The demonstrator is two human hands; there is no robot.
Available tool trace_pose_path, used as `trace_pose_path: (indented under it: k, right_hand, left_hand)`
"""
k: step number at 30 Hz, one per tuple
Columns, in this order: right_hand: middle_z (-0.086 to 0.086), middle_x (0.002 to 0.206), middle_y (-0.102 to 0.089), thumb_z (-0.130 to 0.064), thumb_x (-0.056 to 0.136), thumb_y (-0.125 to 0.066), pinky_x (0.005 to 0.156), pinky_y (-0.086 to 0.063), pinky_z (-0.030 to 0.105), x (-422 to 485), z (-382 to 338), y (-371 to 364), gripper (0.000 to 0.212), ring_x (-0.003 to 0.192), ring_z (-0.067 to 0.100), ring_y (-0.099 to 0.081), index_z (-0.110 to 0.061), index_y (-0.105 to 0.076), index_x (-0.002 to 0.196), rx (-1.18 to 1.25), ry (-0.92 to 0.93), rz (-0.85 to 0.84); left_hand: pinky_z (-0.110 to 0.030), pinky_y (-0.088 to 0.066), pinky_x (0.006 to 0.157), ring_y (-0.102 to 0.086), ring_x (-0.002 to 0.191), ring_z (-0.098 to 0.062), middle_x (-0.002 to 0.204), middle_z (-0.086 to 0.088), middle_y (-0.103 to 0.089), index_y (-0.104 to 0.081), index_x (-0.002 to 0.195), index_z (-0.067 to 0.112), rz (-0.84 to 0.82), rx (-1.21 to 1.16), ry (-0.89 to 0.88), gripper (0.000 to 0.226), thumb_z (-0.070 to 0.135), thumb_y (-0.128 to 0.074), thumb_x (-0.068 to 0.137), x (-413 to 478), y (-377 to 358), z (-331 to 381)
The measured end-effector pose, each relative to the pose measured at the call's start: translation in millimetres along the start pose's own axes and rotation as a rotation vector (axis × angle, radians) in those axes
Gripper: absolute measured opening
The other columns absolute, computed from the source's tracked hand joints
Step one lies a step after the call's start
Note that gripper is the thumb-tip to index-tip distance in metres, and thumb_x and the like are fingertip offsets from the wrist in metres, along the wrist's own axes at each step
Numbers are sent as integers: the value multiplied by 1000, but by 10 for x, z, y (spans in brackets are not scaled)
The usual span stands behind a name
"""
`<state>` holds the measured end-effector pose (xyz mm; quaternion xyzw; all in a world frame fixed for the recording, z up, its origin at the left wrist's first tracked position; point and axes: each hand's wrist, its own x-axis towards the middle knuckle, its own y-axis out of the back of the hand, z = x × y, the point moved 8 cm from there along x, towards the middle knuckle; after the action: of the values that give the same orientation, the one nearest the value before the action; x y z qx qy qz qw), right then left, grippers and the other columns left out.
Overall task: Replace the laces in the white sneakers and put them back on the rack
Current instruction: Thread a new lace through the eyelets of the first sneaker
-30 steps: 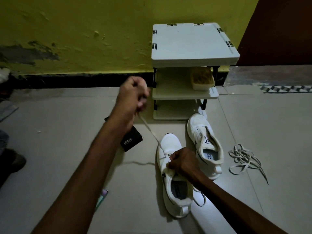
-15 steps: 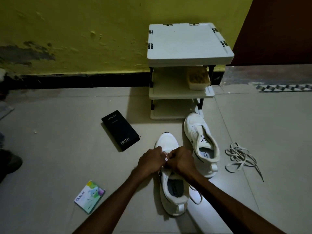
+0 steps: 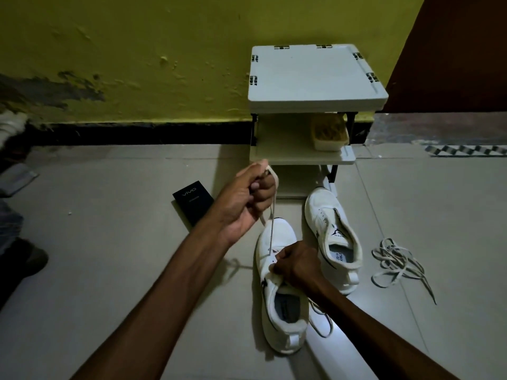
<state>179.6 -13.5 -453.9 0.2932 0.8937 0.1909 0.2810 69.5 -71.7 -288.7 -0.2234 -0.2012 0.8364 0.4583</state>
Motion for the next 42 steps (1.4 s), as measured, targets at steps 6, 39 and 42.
trace_pose_path:
  k: [6, 39, 42]
  right_hand:
    - [-4, 42, -45, -7, 65, -80, 46, -37, 20, -7, -26, -23, 33, 40, 7, -44, -14, -54, 46, 14, 1, -31]
    - [-2, 48, -52, -10, 83, -63, 38, -30, 16, -274, 95, 377, 14, 31, -1, -39, -2, -72, 78, 67, -57, 80]
    - [-2, 49, -54, -9, 84, -63, 35, -27, 11, -277, 75, 381, 13, 30, -2, -41, -4, -74, 78, 67, -59, 84]
  left_hand:
    - [-16, -16, 40, -24, 44, -3, 58, 8, -31, -44, 77, 20, 71, 277, 58, 26, 24, -43, 103, -23, 47, -42]
    - [-23, -50, 83, -67, 88, -7, 89, 5, -75, -77, 78, 18, 275, 1205, 54, 13, 13, -66, 82, -91, 643, -1259]
    - [-22, -49, 79, -65, 85, -6, 87, 5, -75, -77, 78, 17, 262, 1226, 42, 12, 13, -66, 81, -99, 630, -1253]
